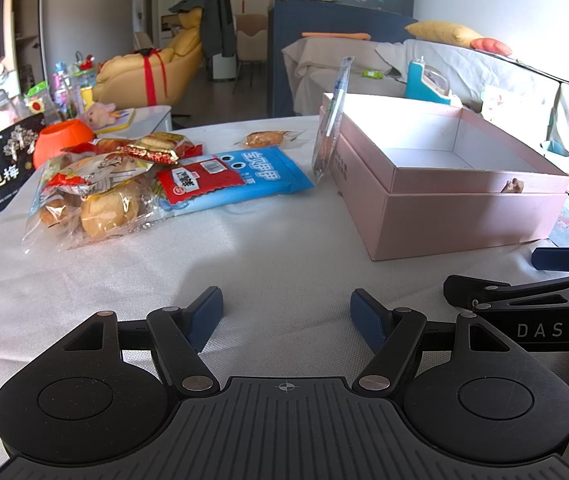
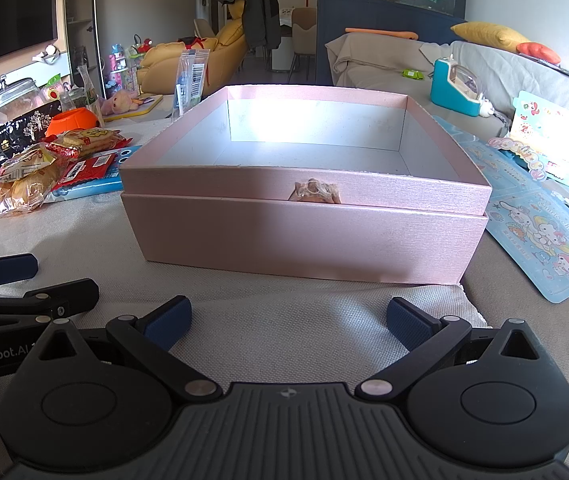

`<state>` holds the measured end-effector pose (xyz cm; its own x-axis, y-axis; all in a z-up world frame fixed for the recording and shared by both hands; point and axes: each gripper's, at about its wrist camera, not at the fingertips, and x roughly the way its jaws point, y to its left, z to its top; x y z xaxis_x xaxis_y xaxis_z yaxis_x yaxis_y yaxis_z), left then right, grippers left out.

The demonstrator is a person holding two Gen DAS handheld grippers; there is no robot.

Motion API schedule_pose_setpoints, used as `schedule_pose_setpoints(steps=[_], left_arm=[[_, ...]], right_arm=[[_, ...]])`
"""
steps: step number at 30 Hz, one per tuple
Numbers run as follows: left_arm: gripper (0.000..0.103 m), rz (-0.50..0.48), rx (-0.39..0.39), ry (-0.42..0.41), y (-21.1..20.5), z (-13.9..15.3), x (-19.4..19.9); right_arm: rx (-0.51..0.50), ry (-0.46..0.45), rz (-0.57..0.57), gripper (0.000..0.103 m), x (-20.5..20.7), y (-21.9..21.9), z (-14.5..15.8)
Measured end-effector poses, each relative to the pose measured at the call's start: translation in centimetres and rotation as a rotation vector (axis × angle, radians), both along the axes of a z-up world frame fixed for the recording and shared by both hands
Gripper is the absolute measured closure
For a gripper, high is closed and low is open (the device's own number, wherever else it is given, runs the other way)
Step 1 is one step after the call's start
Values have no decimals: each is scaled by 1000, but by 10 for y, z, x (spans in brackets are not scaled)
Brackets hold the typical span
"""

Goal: Organize snacks

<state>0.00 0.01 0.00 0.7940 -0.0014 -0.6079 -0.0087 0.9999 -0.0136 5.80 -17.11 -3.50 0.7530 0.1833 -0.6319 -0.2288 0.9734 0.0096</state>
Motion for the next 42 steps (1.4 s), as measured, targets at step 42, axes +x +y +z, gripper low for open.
schedule_pose_setpoints(steps=[42], left_arm=[[27, 0, -9, -1, 0, 0, 0]], right_arm=[[-18, 128, 89, 0, 15, -4, 9]])
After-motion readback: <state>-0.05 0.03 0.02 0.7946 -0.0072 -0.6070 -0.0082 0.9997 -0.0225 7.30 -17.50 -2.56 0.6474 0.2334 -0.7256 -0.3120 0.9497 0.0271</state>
